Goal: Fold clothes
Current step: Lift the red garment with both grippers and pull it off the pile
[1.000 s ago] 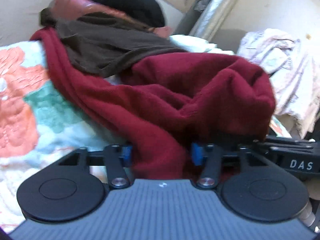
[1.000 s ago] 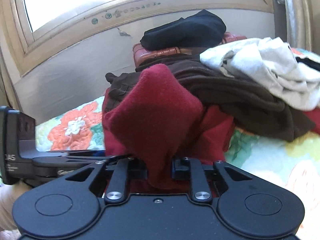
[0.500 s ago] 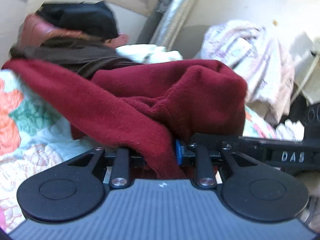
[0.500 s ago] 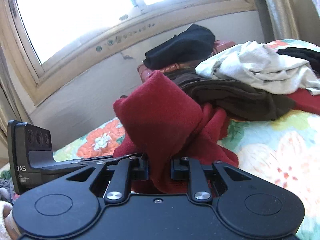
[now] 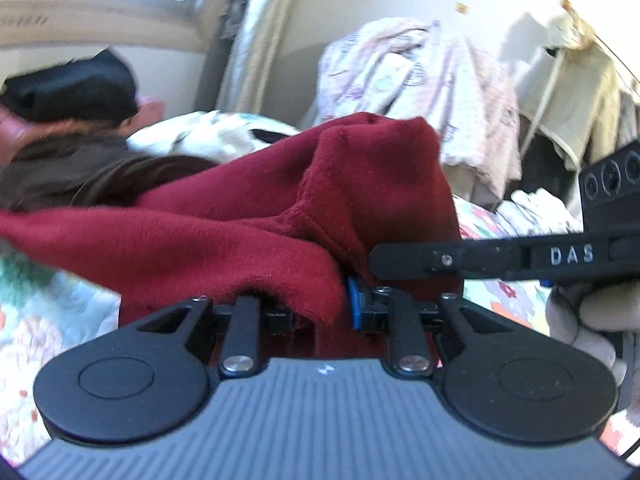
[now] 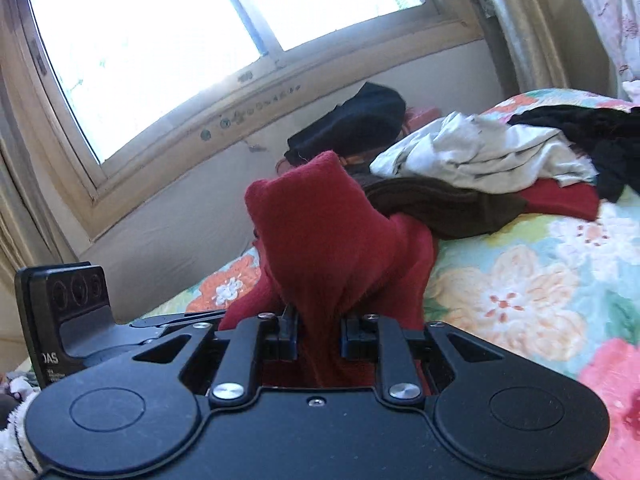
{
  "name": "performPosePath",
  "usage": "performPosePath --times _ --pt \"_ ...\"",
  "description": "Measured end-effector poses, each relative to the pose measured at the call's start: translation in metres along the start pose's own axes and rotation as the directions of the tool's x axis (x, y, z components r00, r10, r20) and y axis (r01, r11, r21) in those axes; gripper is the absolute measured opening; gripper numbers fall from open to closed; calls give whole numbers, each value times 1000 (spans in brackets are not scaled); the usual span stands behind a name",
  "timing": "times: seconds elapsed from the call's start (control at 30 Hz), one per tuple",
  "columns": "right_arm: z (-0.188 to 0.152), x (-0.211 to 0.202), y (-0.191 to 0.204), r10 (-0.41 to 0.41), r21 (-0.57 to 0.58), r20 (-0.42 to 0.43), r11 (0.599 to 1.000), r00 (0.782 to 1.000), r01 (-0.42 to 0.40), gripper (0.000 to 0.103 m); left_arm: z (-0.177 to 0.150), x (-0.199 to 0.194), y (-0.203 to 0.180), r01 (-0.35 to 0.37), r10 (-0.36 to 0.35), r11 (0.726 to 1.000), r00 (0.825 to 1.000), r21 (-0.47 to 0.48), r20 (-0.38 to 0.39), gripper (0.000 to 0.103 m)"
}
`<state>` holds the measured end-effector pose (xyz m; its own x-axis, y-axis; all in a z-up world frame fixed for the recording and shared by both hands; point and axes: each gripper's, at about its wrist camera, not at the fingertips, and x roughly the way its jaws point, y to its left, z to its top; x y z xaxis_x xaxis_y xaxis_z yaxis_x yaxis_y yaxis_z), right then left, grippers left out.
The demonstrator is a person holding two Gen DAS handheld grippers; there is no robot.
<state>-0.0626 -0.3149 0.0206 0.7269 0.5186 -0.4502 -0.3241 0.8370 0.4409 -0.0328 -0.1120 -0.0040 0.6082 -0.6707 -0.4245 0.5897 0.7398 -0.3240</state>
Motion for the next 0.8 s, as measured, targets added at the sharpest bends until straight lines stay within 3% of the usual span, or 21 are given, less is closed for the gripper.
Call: performPosePath --times 0.2,0.47,0.6,0.7,0.8 --pt "1 -26 -13 -55 37 26 998 998 54 22 -4 5 -22 73 -73 997 997 -1 -23 21" --pt "-3 -52 -25 -82 52 30 995 996 81 22 3 8 -62 91 -88 995 992 32 -85 21" --pt "-2 -80 -29 -104 105 71 990 992 97 21 10 5 -101 88 -83 987 996 138 -43 22" --pt "-5 -101 -28 -220 104 80 972 972 211 19 4 20 -125 138 -132 971 990 196 -42 22" --pt "-9 -115 -36 -281 114 64 955 958 273 6 -6 50 -131 234 -227 966 971 110 -79 23"
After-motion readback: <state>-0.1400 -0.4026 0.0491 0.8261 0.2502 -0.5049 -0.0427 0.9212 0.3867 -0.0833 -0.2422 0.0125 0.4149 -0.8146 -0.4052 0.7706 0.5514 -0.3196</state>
